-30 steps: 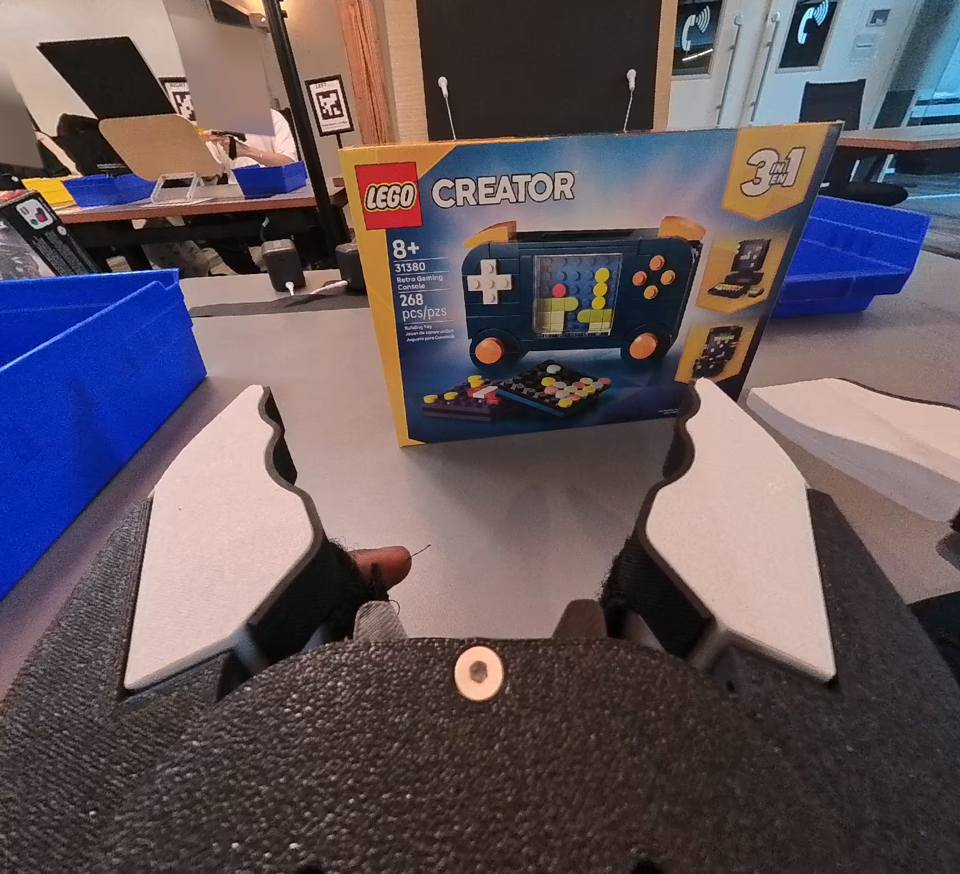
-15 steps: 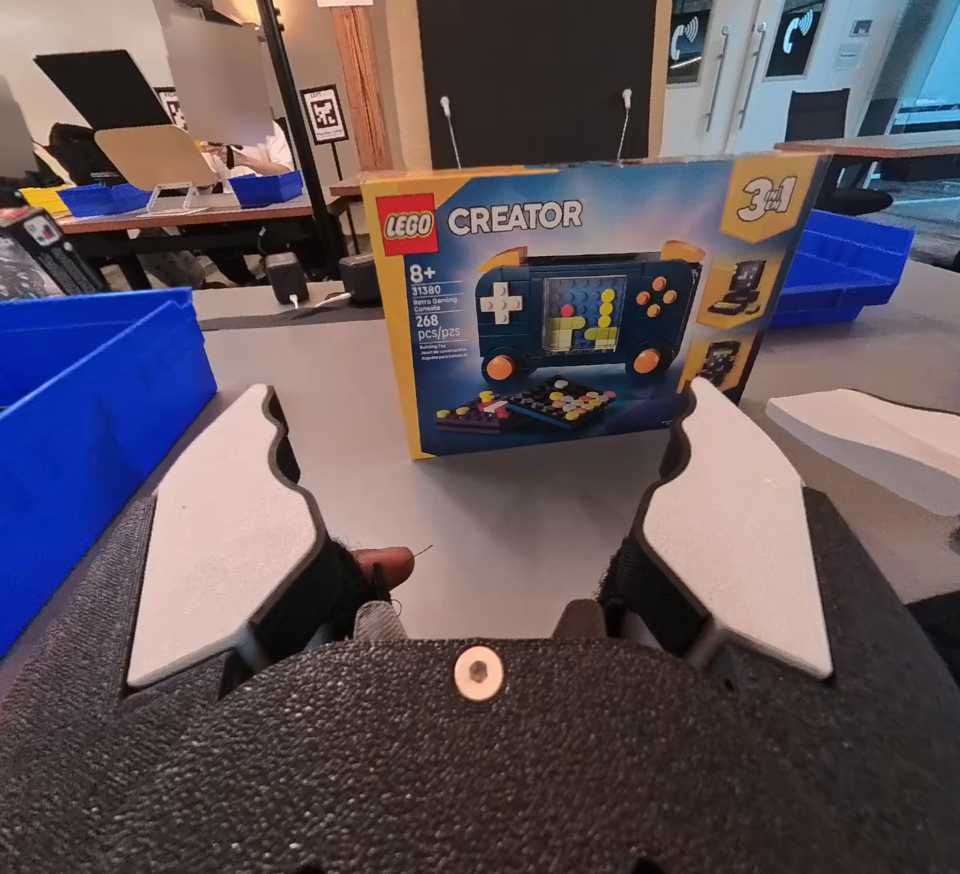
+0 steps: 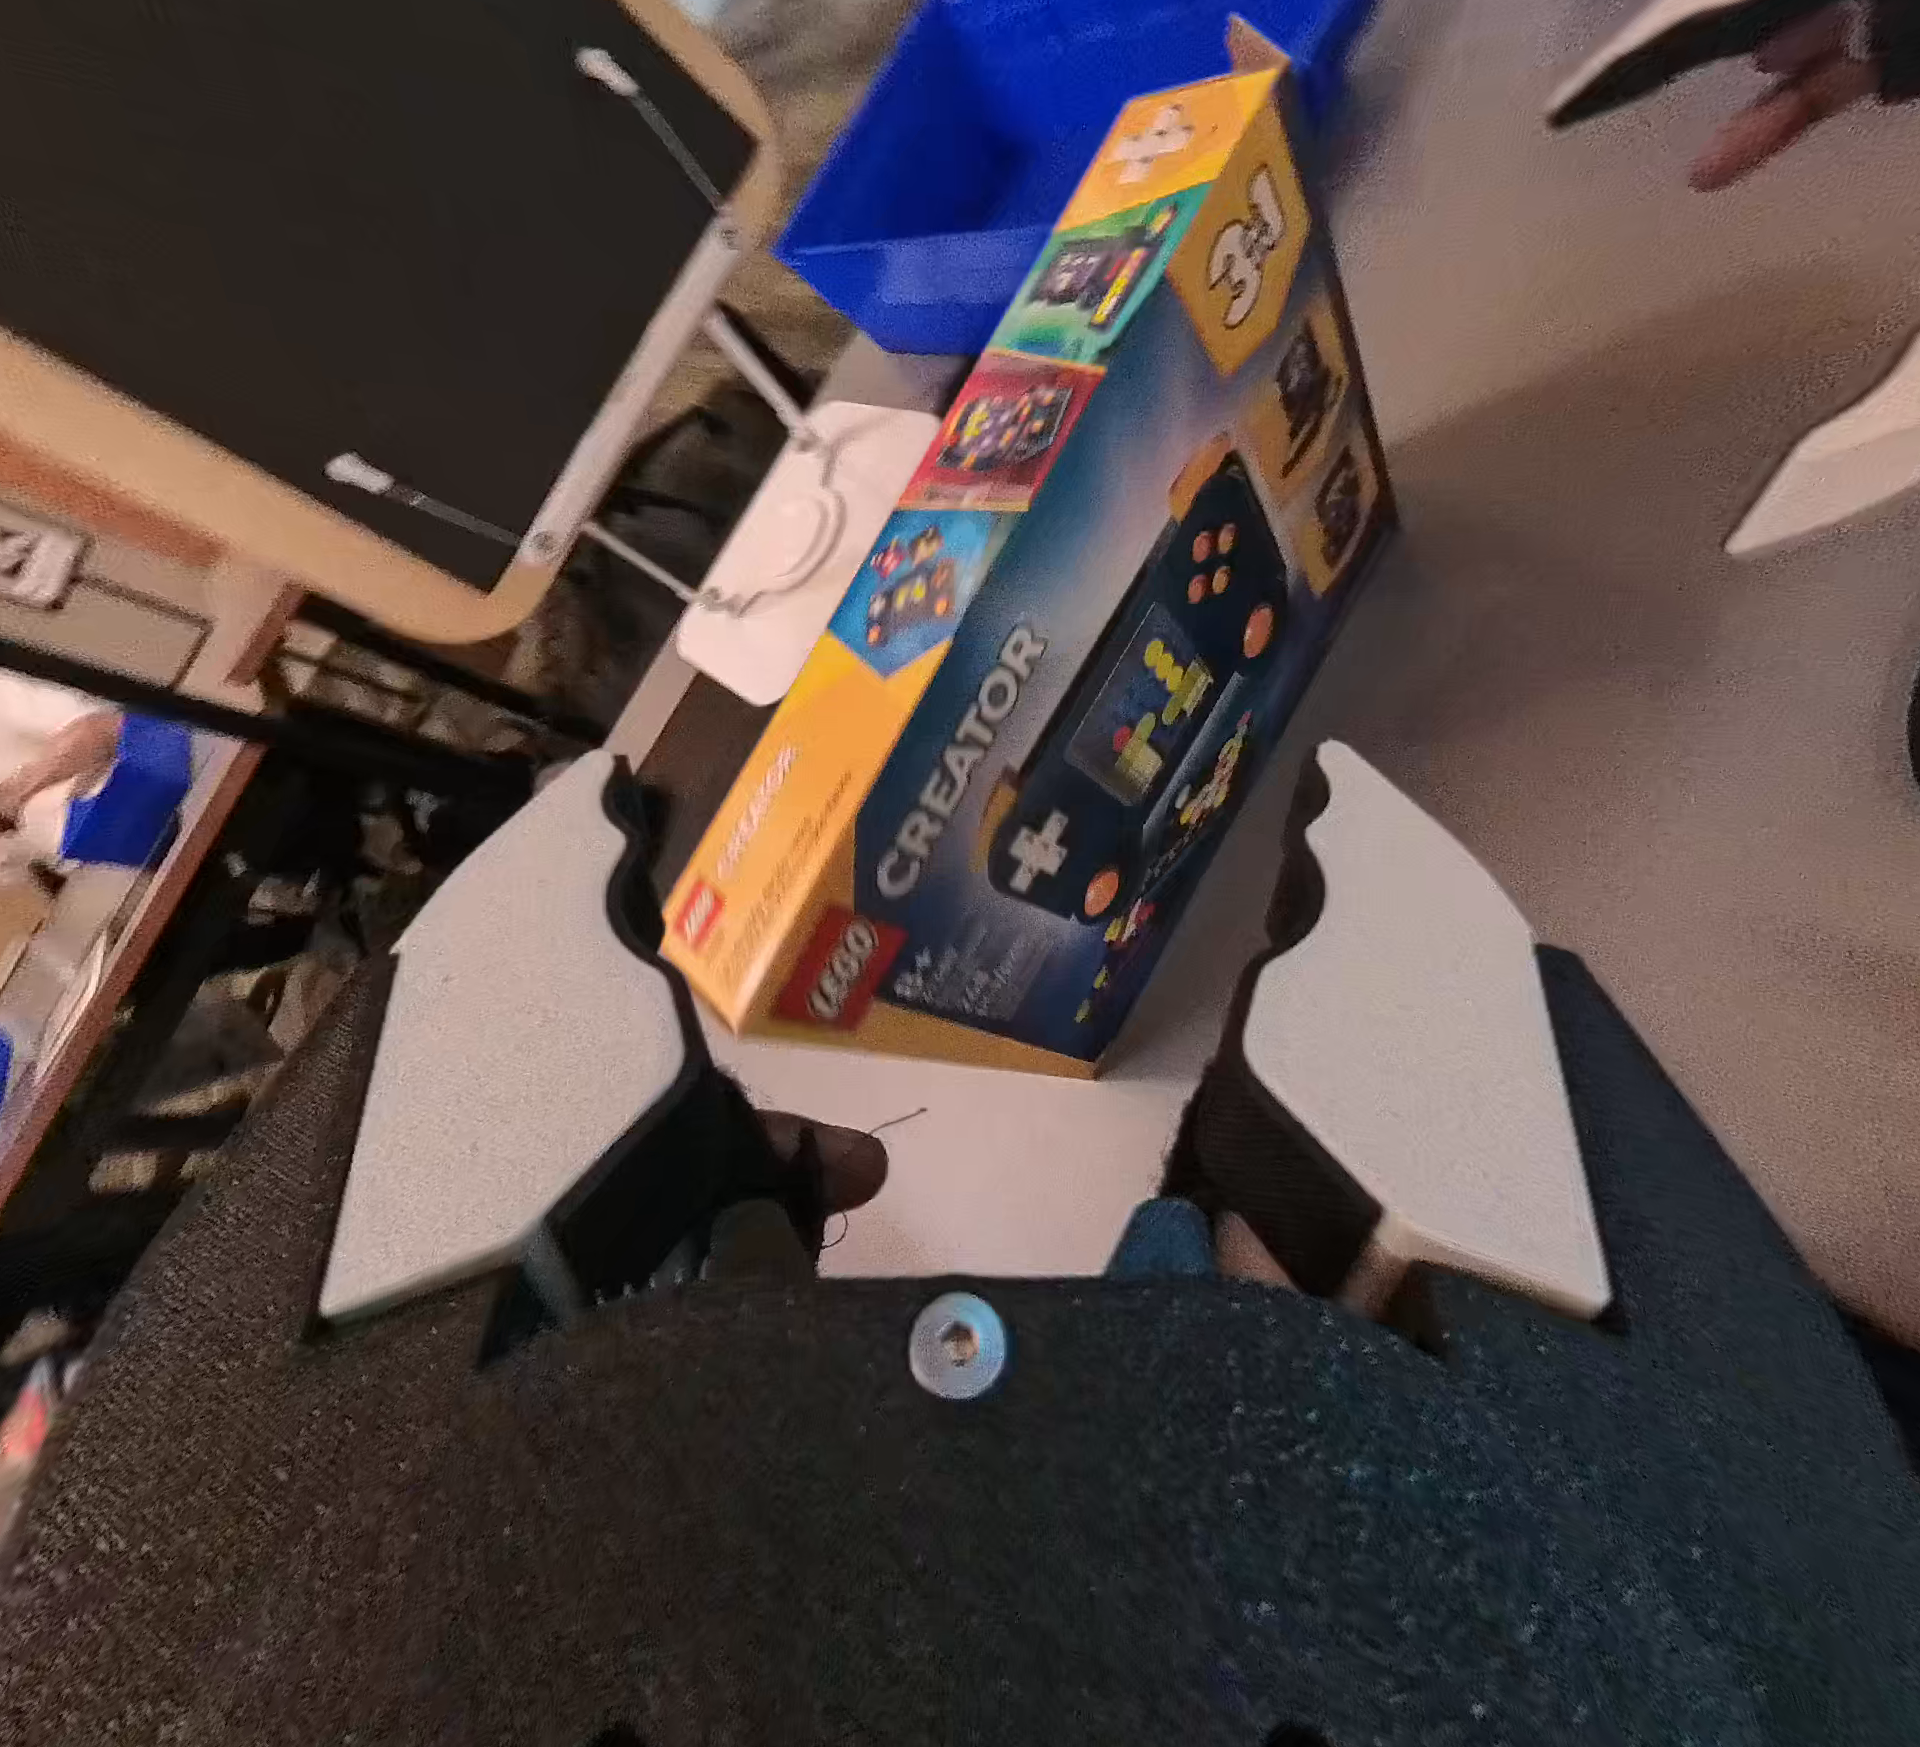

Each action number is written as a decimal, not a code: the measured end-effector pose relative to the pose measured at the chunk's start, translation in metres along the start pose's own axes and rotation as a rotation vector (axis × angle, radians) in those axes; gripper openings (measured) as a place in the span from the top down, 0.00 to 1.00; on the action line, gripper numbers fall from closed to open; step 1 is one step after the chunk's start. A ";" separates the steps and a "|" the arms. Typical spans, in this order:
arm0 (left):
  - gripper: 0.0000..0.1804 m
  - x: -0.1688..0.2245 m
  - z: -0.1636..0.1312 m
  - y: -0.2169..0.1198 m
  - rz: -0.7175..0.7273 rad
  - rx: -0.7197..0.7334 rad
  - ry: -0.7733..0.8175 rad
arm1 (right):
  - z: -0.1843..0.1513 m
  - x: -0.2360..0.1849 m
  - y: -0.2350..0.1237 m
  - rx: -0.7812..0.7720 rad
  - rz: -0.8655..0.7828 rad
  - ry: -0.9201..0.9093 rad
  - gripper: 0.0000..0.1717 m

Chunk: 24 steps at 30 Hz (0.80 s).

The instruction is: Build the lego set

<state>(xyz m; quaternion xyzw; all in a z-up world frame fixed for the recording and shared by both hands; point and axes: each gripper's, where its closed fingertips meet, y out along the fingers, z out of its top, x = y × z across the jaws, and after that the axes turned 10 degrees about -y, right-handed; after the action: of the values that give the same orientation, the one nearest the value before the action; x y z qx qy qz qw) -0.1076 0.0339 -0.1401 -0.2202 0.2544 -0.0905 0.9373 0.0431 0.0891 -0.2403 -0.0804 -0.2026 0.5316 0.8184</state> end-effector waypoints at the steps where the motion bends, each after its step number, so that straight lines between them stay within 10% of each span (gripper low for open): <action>1: 0.37 0.000 0.006 0.009 -0.053 -0.047 0.037 | -0.003 0.003 0.003 -0.004 0.003 0.002 0.21; 10: 0.42 0.025 0.004 0.078 -0.441 -0.560 0.258 | -0.018 0.001 0.016 -0.028 -0.010 -0.098 0.16; 17: 0.51 0.027 -0.021 0.109 -0.474 -0.780 0.354 | -0.013 0.002 0.014 0.015 0.013 -0.094 0.16; 24: 0.65 0.027 -0.020 0.107 -0.552 -0.681 0.286 | -0.017 0.000 0.014 0.017 0.053 -0.071 0.17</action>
<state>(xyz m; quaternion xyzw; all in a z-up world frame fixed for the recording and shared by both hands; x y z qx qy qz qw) -0.0882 0.1136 -0.2166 -0.5606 0.3281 -0.2776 0.7079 0.0382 0.0966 -0.2602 -0.0597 -0.2249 0.5575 0.7969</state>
